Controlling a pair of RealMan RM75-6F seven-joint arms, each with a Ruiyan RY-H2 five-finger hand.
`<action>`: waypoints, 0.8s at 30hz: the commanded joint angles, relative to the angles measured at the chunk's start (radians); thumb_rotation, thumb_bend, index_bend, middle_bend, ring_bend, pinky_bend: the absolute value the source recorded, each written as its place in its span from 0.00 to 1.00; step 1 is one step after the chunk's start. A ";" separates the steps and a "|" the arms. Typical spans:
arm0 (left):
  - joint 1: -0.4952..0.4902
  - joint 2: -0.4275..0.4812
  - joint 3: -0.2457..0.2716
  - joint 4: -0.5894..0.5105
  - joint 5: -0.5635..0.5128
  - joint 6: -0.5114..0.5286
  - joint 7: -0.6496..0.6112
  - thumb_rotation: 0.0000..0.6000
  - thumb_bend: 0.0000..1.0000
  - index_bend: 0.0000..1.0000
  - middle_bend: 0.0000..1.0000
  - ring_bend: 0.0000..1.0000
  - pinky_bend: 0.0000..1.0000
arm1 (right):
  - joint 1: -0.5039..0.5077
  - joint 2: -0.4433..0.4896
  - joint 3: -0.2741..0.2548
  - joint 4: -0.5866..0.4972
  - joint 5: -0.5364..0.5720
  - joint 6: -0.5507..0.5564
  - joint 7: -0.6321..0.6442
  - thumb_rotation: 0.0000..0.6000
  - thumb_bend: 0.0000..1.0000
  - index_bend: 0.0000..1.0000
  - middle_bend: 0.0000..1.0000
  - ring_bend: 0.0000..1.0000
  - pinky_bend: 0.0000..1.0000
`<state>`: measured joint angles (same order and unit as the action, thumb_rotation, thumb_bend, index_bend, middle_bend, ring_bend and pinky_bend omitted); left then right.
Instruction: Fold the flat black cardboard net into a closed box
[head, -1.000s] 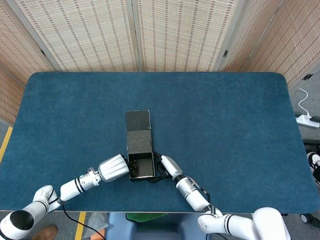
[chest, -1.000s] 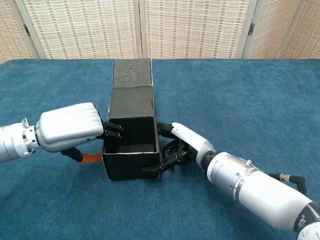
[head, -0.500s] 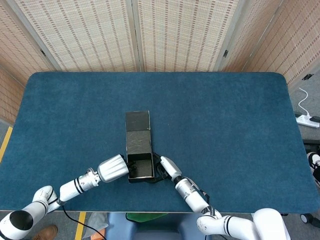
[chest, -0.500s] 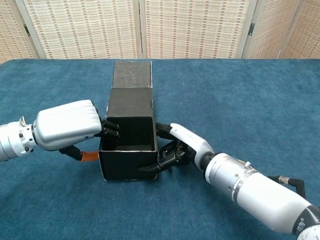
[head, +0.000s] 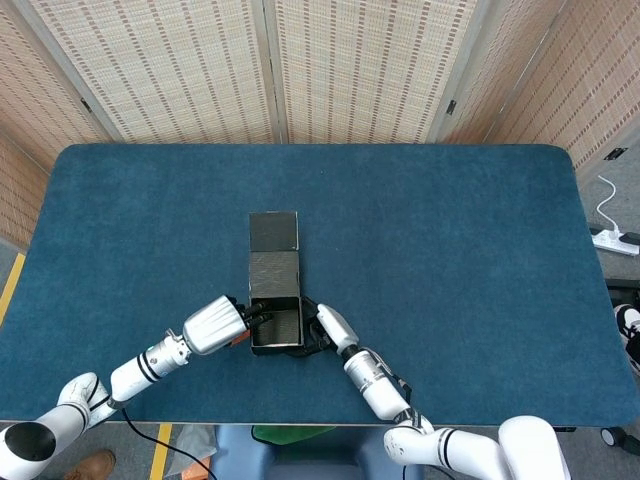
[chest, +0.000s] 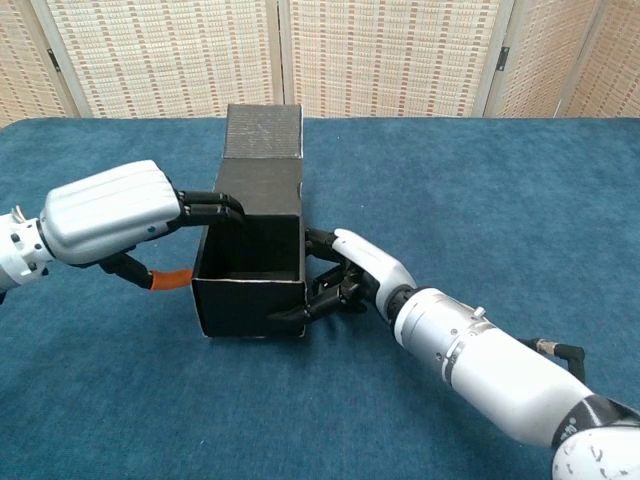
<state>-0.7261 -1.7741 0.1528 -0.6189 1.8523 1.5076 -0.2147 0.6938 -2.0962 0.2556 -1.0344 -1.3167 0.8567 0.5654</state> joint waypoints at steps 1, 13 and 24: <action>0.012 0.031 -0.012 -0.041 -0.014 0.022 -0.003 1.00 0.31 0.25 0.32 0.82 0.92 | 0.006 -0.012 0.014 0.017 0.016 0.000 -0.018 1.00 0.19 0.55 0.60 0.78 1.00; 0.051 0.198 -0.043 -0.370 -0.129 -0.060 -0.245 1.00 0.31 0.19 0.28 0.81 0.93 | 0.009 -0.034 0.001 0.048 0.036 -0.025 -0.071 1.00 0.13 0.00 0.13 0.68 1.00; 0.065 0.250 -0.057 -0.492 -0.171 -0.141 -0.323 1.00 0.31 0.14 0.25 0.81 0.93 | -0.057 0.055 -0.073 -0.101 0.006 -0.012 -0.057 1.00 0.09 0.00 0.01 0.62 1.00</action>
<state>-0.6639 -1.5350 0.0987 -1.0893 1.6915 1.3867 -0.5210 0.6468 -2.0540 0.1947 -1.1192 -1.3053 0.8442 0.5094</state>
